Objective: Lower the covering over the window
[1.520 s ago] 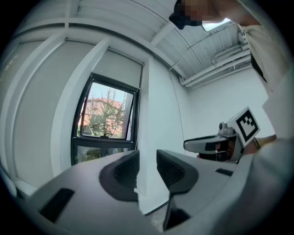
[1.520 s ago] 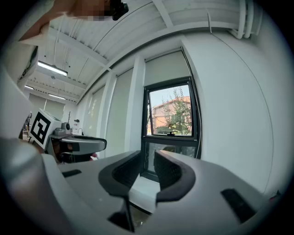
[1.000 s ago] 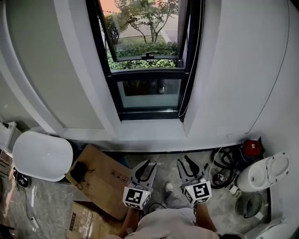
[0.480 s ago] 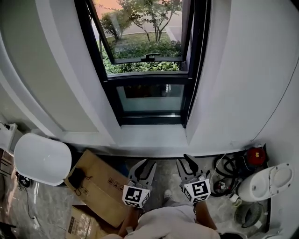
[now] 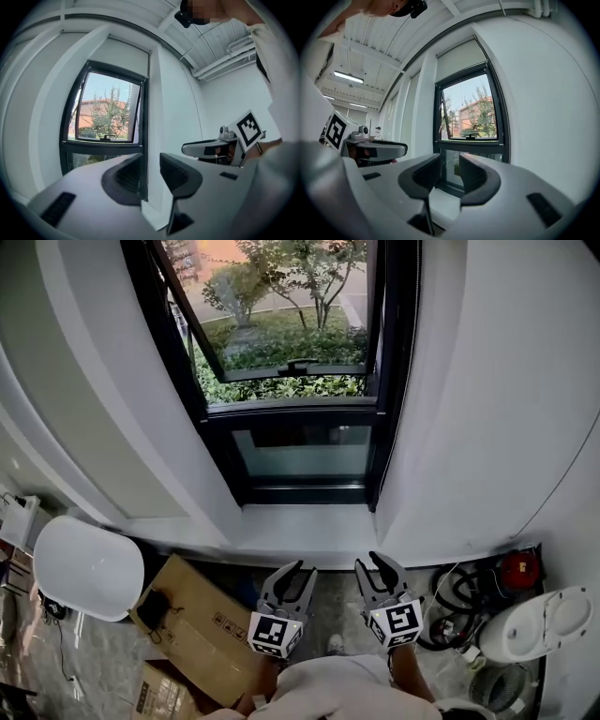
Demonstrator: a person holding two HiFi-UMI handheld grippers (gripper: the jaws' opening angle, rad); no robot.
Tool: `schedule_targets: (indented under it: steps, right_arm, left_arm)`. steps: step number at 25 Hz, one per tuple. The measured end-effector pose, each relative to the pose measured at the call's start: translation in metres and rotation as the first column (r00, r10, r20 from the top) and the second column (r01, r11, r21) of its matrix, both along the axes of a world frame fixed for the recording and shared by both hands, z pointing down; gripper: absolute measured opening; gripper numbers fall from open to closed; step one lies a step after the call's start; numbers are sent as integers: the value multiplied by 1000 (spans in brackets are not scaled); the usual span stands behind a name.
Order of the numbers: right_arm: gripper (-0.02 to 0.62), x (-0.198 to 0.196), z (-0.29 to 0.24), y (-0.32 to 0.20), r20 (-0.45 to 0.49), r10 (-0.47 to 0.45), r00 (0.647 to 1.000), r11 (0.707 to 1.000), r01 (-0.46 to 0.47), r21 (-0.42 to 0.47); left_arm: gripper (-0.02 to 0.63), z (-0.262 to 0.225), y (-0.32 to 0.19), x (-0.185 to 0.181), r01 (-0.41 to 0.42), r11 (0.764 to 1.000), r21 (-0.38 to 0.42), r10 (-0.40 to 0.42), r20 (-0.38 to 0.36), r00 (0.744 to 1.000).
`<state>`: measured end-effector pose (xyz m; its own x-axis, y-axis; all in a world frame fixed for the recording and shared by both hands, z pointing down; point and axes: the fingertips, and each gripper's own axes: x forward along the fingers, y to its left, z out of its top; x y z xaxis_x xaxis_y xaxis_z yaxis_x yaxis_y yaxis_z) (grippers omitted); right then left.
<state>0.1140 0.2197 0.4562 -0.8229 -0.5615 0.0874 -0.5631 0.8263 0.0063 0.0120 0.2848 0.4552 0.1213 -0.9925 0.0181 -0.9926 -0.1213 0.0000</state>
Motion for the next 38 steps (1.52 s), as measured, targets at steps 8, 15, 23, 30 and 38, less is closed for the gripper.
schedule_targets:
  steps: [8, 15, 23, 30, 38]
  right_arm:
    - [120, -4, -6, -42, 12, -42, 999, 999, 42, 0]
    - [120, -7, -9, -69, 31, -48, 998, 999, 48, 0]
    - [119, -16, -2, -90, 32, -48, 998, 999, 49, -12]
    - [118, -33, 2, -109, 23, -38, 999, 999, 38, -11]
    - [118, -64, 4, -149, 8, -2, 1000, 1000, 2, 0]
  left_arm:
    - [121, -4, -43, 3, 19, 1000, -4, -19, 6, 1000]
    - [121, -5, -65, 0, 32, 999, -12, -32, 26, 999]
    - [121, -5, -86, -8, 33, 999, -10, -32, 31, 999]
    - [121, -2, -106, -26, 27, 1000, 1, -27, 25, 999]
    - [121, -4, -151, -56, -19, 1000, 22, 19, 19, 1000]
